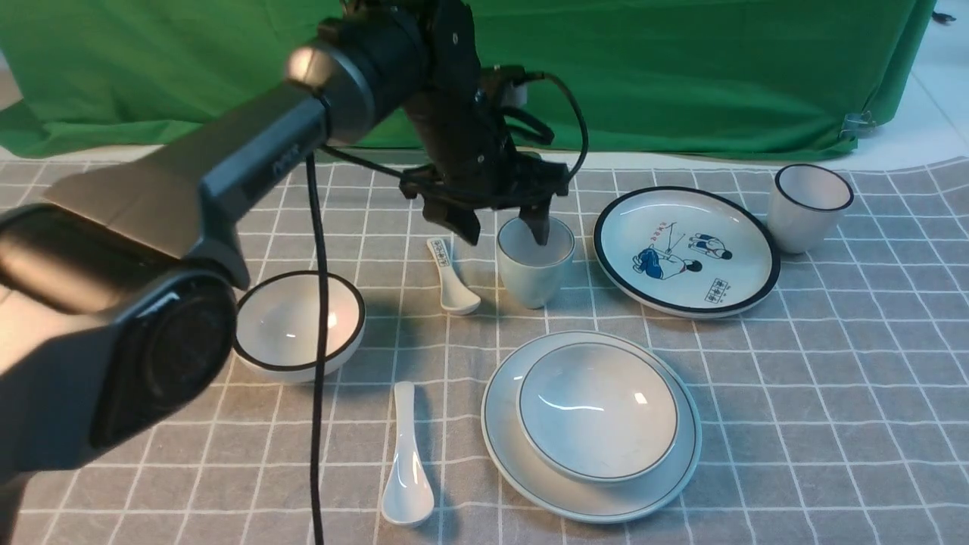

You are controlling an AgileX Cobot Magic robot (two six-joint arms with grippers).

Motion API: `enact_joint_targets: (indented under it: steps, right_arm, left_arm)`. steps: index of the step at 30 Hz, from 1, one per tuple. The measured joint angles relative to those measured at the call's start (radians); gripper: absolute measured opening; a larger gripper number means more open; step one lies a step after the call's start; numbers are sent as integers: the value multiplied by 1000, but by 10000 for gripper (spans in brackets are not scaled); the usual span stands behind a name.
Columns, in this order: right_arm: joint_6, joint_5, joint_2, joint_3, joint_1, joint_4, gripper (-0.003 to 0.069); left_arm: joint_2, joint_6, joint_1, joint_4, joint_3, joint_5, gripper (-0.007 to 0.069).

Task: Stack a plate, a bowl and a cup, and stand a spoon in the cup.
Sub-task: Use the left arm to grab a blue teacup, then use the left arm to put the blue teacup into the blue rice bowl in the middle

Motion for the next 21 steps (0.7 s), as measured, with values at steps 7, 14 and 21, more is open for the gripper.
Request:
enact_joint_targets:
  steps: [7,14,21]
  right_arm:
    - [-2,-11,0,0,0,-2,19]
    - [-2,-36,0,0,0,-3,19]
    - [-1,-88,1,0,0,-3,20]
  left_arm:
    - [25,0,0,3,0,-4,176]
    - [-15,9,0,15,-43,73,32]
    - [-297,43,-85,-3,77,65,32]
